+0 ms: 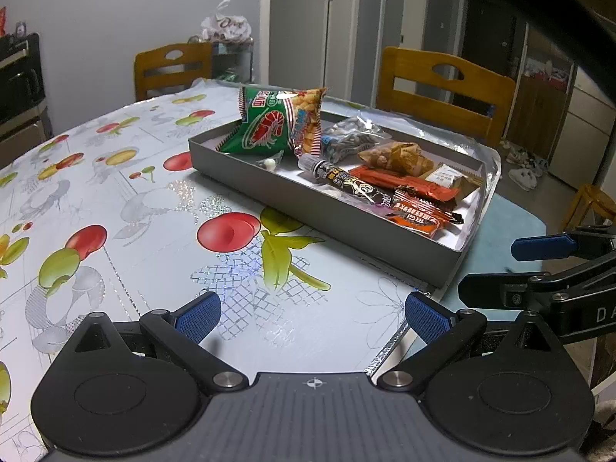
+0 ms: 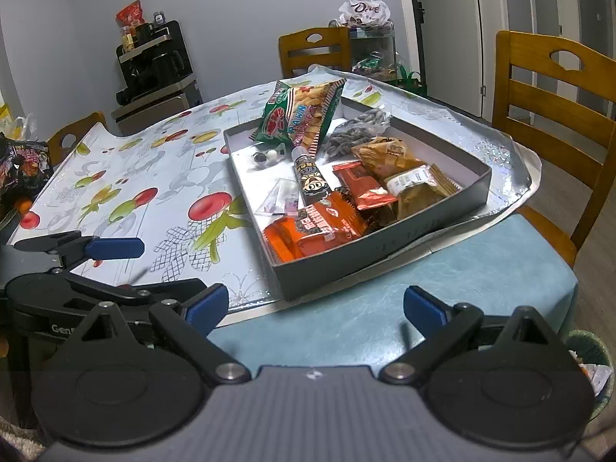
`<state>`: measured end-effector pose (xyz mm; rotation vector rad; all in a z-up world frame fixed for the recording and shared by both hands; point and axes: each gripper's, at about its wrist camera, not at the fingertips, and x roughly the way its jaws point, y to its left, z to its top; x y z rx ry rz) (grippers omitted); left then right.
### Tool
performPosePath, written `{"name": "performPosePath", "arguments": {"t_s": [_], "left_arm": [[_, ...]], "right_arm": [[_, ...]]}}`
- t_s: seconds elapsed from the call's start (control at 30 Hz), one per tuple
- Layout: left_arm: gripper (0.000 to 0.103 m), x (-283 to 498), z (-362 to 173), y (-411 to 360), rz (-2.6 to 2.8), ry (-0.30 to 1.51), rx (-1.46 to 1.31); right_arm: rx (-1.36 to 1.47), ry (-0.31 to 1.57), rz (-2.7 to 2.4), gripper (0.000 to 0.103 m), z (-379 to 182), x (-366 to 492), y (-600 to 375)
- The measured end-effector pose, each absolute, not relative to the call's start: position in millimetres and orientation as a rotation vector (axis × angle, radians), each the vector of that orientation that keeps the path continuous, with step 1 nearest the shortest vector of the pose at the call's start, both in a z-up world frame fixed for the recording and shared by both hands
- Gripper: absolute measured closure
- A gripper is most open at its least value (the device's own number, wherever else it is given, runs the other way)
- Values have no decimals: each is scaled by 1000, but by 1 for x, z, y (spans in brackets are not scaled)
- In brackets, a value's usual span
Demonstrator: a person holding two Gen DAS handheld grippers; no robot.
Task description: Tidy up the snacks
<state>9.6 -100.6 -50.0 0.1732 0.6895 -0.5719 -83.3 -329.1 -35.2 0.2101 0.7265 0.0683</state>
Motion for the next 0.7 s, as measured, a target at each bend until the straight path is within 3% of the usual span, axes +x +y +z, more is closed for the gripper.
{"name": "performPosePath", "arguments": {"t_s": [0.7], "left_arm": [[0,7,-43,-98,-540,685,169]], "right_arm": [[215,725,64,4,-39,-81,-330]]}}
